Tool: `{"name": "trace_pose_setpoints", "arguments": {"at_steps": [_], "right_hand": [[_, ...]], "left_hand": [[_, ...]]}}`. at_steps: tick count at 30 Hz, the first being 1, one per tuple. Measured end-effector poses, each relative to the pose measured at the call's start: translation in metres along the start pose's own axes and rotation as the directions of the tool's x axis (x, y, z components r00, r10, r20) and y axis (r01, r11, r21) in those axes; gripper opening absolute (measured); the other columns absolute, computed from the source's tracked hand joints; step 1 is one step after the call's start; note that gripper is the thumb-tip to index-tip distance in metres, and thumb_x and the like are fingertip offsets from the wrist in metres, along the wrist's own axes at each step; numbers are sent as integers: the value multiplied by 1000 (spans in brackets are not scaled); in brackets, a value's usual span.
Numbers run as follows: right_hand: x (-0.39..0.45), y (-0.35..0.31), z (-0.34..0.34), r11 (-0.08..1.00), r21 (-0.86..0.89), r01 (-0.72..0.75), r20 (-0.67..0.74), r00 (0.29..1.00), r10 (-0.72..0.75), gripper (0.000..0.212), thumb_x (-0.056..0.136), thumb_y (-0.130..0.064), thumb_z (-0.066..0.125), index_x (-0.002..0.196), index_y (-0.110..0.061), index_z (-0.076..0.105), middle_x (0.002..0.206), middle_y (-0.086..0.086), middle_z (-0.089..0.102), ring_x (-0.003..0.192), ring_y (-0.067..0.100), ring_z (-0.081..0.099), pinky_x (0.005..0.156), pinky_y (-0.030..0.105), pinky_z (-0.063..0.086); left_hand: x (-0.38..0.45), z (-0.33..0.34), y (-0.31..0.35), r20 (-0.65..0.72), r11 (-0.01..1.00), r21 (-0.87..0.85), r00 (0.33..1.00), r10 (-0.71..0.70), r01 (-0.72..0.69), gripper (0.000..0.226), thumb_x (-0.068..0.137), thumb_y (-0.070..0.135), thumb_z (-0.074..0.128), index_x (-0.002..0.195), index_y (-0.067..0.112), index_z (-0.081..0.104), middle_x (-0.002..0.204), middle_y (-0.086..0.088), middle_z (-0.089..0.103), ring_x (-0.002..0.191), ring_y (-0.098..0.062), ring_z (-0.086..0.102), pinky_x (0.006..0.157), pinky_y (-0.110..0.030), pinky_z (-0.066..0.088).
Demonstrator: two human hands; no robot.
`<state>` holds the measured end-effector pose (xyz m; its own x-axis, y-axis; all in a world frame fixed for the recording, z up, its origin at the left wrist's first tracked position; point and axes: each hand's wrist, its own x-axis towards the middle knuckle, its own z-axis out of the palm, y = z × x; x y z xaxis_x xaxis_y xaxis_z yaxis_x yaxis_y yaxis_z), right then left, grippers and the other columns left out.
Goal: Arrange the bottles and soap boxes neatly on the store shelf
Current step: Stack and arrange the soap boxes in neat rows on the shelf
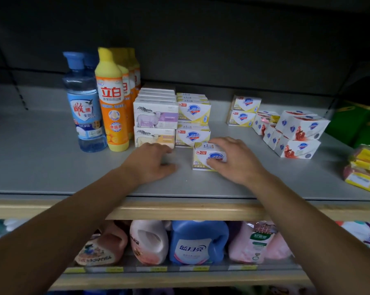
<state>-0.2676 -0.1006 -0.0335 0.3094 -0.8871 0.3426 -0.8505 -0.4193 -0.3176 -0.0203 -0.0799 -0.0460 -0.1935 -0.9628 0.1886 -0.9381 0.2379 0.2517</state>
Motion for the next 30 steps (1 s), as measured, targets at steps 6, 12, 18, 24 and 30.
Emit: {"name": "trace_pose_setpoints", "arguments": {"at_steps": [6, 12, 18, 24, 30], "right_hand": [[25, -4, -20, 998, -17, 56, -89, 994, -58, 49, 82, -31, 73, 129, -23, 58, 126, 2, 60, 117, 24, 53, 91, 27, 37], [76, -18, -28, 994, -2, 109, -283, 953, -105, 50, 83, -27, 72, 131, -24, 57, 127, 4, 58, 120, 26, 48, 98, 30, 35], [123, -26, -7, 988, -84, 129, -295, 944, -148, 48, 87, -28, 68, 134, -24, 56, 130, 1, 53, 123, 24, 38, 100, 30, 31], [134, -20, 23, 985, -102, 140, -247, 956, -161, 47, 94, -26, 58, 141, -22, 51, 140, 4, 49, 132, 28, 34, 109, 34, 27], [138, -18, 23, 985, -88, 147, -234, 958, -164, 47, 95, -23, 58, 142, -22, 50, 140, 3, 49, 131, 27, 34, 107, 31, 27]], "left_hand": [[-3, 10, -4, -20, 998, 63, 1000, 12, -11, 76, 76, 68, 27, 125, 20, 61, 132, -1, 60, 123, -26, 49, 103, -37, 40], [1, 13, -8, -79, 999, 41, 997, 8, -5, 74, 69, 65, 27, 113, 21, 66, 122, 0, 64, 114, -26, 52, 97, -38, 45], [5, 16, -12, -71, 1000, 21, 997, 2, 0, 67, 73, 60, 37, 125, 27, 61, 128, 5, 61, 118, -22, 51, 102, -38, 41], [4, 17, -12, -67, 1000, 10, 998, -11, 11, 65, 73, 60, 38, 126, 29, 60, 128, 7, 58, 119, -23, 47, 103, -40, 40], [4, 16, -11, -45, 1000, 11, 999, -13, 13, 66, 74, 61, 36, 128, 30, 58, 130, 7, 56, 121, -21, 45, 105, -41, 38]]}}
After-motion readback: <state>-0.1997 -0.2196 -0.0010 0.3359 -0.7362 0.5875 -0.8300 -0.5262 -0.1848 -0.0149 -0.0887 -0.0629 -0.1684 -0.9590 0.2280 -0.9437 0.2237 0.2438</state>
